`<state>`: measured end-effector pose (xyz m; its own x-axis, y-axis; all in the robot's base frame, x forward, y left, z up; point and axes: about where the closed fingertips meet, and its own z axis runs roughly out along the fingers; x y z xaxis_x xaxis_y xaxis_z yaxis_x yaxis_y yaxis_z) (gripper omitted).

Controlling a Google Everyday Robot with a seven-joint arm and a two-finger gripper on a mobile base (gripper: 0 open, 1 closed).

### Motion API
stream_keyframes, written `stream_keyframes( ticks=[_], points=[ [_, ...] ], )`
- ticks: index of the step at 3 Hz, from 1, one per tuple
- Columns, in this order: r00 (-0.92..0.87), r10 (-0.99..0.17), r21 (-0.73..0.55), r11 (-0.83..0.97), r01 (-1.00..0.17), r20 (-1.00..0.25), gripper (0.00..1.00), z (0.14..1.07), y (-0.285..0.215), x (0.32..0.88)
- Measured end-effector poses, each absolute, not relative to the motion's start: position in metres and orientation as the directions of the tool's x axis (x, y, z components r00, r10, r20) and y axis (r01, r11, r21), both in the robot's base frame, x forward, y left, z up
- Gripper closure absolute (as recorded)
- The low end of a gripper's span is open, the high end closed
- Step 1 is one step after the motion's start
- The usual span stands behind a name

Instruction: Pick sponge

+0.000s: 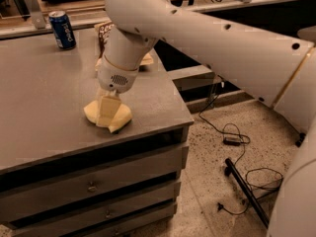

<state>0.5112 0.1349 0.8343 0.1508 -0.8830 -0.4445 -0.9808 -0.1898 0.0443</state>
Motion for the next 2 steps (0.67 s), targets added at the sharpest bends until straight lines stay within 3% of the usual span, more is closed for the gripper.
stream_keyframes(
  ticks=[1,2],
  points=[
    [0.15,-0.884,0.027,-0.181,-0.983,-0.442,1.0,0.84,0.133,0.509],
    [0.181,-0.849,-0.032,-0.19,-0.981,-0.497,1.0,0.867,0.129,0.511]
  ],
)
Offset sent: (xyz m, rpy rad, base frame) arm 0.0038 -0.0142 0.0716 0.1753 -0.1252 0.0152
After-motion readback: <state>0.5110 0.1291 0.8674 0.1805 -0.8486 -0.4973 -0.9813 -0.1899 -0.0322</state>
